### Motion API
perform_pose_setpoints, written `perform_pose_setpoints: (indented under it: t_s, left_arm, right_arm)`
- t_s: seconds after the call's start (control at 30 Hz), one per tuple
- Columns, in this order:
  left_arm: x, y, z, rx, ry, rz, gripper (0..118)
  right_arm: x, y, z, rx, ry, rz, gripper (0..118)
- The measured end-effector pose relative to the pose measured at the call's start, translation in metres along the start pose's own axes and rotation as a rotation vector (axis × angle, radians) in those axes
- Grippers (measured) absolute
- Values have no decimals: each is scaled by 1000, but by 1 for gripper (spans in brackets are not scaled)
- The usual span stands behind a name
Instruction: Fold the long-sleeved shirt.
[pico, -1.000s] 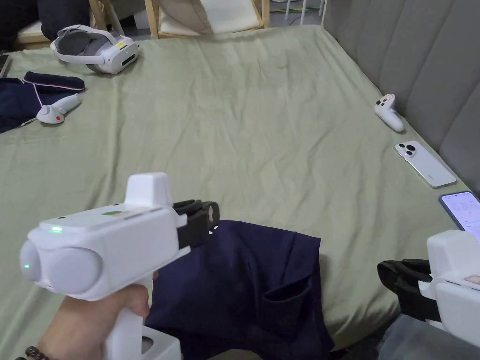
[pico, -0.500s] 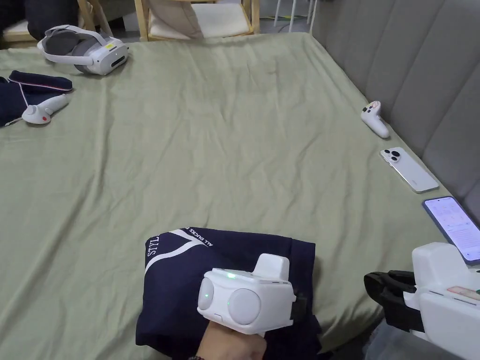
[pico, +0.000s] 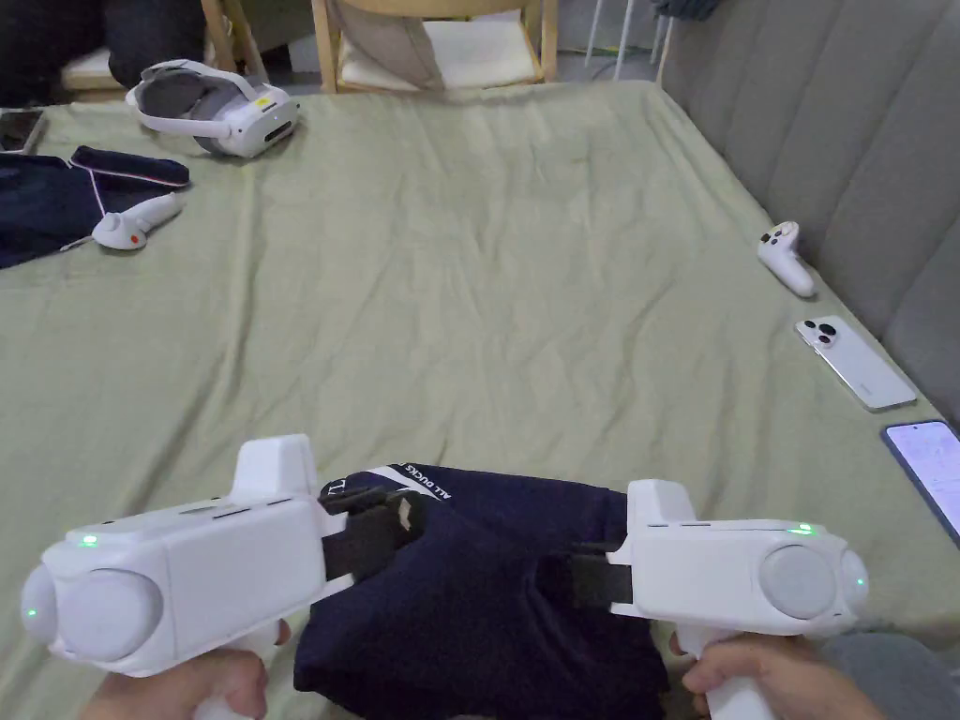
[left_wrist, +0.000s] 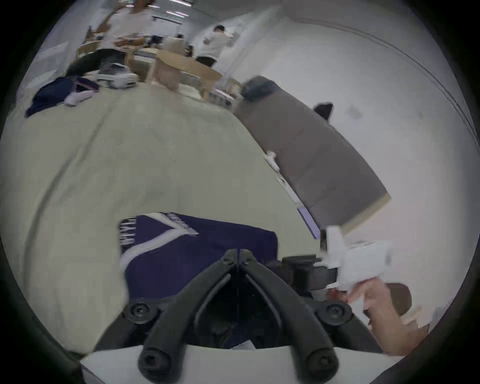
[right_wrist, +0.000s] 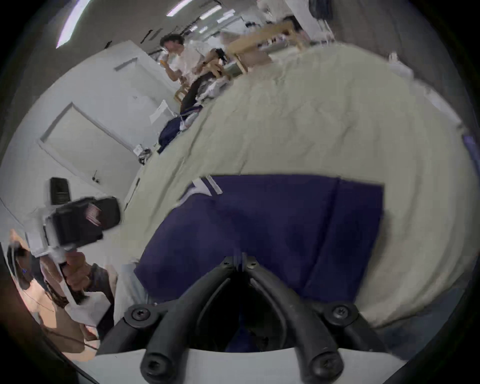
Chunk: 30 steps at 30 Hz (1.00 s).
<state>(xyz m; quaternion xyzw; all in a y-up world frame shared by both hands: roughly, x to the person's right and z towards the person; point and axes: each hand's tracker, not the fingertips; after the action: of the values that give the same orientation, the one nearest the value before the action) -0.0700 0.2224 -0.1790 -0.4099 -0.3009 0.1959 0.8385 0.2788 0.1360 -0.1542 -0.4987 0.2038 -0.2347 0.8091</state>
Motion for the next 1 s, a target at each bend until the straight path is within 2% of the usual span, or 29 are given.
perform_pose_setpoints:
  t_s: [0.03,0.07,0.1,0.13,0.17,0.2,0.23,0.4,0.53,0.6,0.67,0.7,0.73,0.77,0.8,0.83,0.93,1.0]
  left_arm:
    - [-13,0,7,6,3,30,7]
    - [-23,-2,13,14,14,57,22]
    - [-34,-4,19,32,20,89,44]
    - [-44,-8,24,45,24,115,76]
    - [-56,-12,24,53,29,146,107]
    - [-64,-16,25,42,40,169,110]
    - [-72,-20,26,30,43,196,107]
    - [-109,-28,10,-7,-58,389,107]
    - [-128,-41,-34,-38,-155,524,107]
    - [-123,-49,-62,-73,-135,608,102]
    - [-114,-52,-81,-80,-139,607,88]
    - [-102,-57,-93,-82,-77,570,85]
    - [-96,-55,-93,-63,-33,474,83]
    - [-94,-51,-91,-68,-30,449,64]
    - [-94,-48,-87,-65,-27,479,42]
    - [-97,-49,-87,-70,-39,493,40]
    - [-89,-41,-78,-88,-13,386,34]
    - [-74,-38,-62,-77,-36,366,31]
  right_arm:
    - [6,-2,-6,-29,-25,-12,1]
    - [12,-4,-11,-43,-71,-6,1]
    - [18,-7,-15,-54,-128,2,1]
    - [20,-10,-16,-51,-178,31,1]
    - [24,-12,-15,-33,-161,27,1]
    - [26,-12,-11,-17,-123,-18,1]
    - [28,-11,-8,-19,-108,-55,1]
    - [24,-11,-8,-14,-133,-52,1]
    - [24,-12,-8,-6,-137,-59,1]
    - [23,-14,-8,2,-141,-57,1]
    - [21,-16,-8,11,-148,-62,1]
    - [20,-17,-8,13,-153,-61,1]
    - [20,-17,-8,14,-159,-62,1]
    - [20,-17,-8,15,-165,-65,1]
    - [21,-17,-9,20,-164,-74,1]
    - [21,-17,-9,20,-157,-82,1]
    - [12,-13,-6,23,-162,-84,1]
    - [-2,-9,-4,38,-185,-30,1]
